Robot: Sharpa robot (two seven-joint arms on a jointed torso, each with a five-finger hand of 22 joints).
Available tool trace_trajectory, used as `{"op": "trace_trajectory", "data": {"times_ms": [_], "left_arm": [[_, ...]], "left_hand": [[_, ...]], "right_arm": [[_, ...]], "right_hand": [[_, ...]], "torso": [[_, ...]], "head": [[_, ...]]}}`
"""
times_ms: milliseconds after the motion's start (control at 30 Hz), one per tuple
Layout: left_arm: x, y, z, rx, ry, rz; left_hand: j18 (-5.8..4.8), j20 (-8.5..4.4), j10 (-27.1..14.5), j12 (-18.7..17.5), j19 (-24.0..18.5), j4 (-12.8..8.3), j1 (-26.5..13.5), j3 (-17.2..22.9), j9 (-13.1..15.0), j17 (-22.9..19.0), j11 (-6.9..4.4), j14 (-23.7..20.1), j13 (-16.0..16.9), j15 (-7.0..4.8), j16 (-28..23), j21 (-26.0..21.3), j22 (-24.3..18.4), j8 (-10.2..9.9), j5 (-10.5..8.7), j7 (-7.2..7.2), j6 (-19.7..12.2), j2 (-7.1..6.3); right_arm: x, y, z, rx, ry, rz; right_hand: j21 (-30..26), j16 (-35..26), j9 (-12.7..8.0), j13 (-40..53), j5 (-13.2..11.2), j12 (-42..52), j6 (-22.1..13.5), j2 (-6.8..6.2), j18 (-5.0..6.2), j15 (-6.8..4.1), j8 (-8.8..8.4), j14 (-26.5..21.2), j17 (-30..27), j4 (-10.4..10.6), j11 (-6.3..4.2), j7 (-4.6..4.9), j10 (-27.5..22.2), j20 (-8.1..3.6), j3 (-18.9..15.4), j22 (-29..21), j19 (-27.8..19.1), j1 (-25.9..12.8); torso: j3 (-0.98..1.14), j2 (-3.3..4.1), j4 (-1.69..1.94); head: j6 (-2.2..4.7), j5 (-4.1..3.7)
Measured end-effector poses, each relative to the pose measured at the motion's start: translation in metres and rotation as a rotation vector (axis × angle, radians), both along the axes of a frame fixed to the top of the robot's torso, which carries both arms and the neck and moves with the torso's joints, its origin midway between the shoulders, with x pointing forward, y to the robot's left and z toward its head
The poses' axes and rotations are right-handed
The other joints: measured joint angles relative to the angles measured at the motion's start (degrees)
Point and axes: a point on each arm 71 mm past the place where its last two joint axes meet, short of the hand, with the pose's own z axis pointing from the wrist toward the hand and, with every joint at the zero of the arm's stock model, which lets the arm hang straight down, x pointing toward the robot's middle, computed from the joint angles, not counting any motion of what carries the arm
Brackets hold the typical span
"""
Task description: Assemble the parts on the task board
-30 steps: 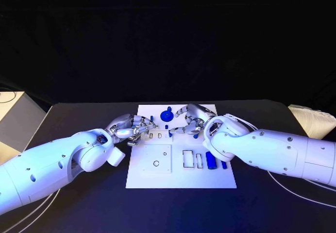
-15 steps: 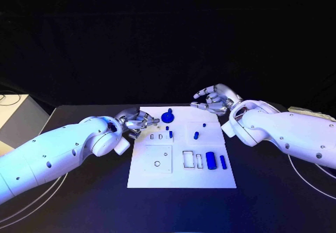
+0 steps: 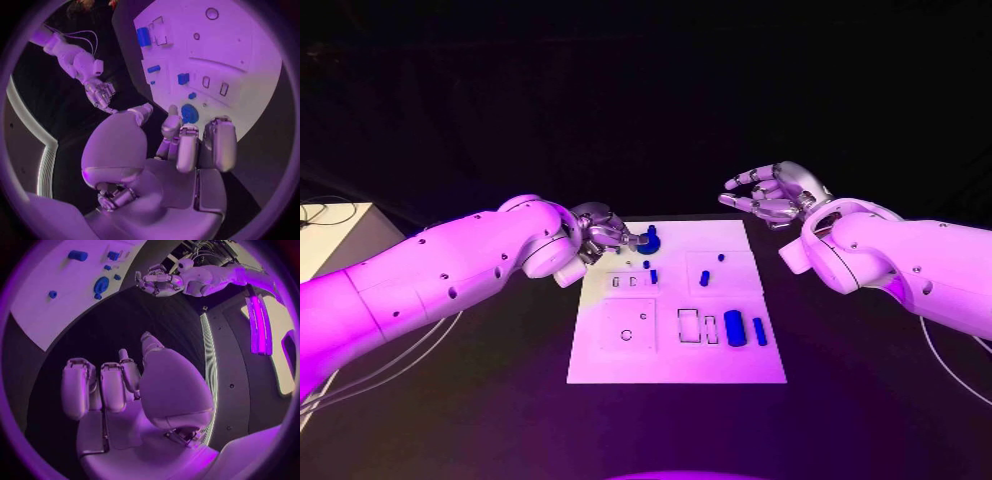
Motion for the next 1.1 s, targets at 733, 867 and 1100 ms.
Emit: {"op": "trace_trajectory", "data": {"times_ms": [733, 867, 1100], "left_arm": [[0.017, -0.045, -0.017, 0.287, 0.175, -0.211], [0.017, -0.05, -0.021, 0.315, 0.2, -0.238], [0.018, -0.05, -0.028, 0.35, 0.231, -0.253]], "left_hand": [[0.0, -0.22, -3.2, -1.6, -0.8, 0.2, -6.4, -1.7, 0.9, 0.0, 0.36, 0.0, -2.5, 0.0, -1.5, -1.3, -2.6, 1.2, 0.0, 0.28, -1.1, 2.05], [0.0, -0.22, -3.4, -1.6, -0.8, 0.2, -6.4, -1.7, 0.9, 0.0, 0.18, 0.0, -2.6, 0.01, -1.5, -1.3, -2.7, 1.2, 0.0, 0.28, -1.1, 2.05], [0.0, -0.22, -3.4, -1.6, -0.8, 0.2, -6.6, -1.7, 1.0, 0.0, 0.18, 0.0, -2.9, 0.01, -1.5, -1.3, -2.9, 1.2, 0.0, 0.28, -1.1, 2.27]], "right_arm": [[0.007, -0.021, -0.007, 0.001, 0.015, -0.055], [0.008, -0.023, -0.007, 0.0, 0.011, -0.061], [0.008, -0.023, -0.007, 0.001, 0.008, -0.065]], "right_hand": [[-1.9, -0.9, 0.0, -0.2, -0.2, -1.1, -0.7, 0.22, 0.0, 0.21, 0.46, -0.2, -1.4, 0.1, 0.2, 0.3, -1.8, 0.0, 0.1, -0.7, 0.0, -0.7], [-1.9, -0.9, 0.0, -0.2, -0.2, -1.1, -0.7, 0.22, 0.0, 0.41, 0.46, 0.0, -1.4, 0.1, 0.2, 0.3, -1.8, 0.0, 0.1, -0.7, 0.0, -0.7], [-1.9, -0.9, 0.0, -0.2, -0.2, -1.1, -0.7, 0.22, 0.0, 0.4, 0.46, 0.0, -1.3, 0.1, 0.2, 0.3, -1.8, 0.0, 0.1, -0.7, 0.0, -0.7]], "torso": [[0.4, -0.86, -0.36], [0.4, -0.86, -0.38], [0.4, -0.89, -0.38]], "head": [[-1.26, 0.17], [-1.48, 0.09], [-1.77, 0.06]]}}
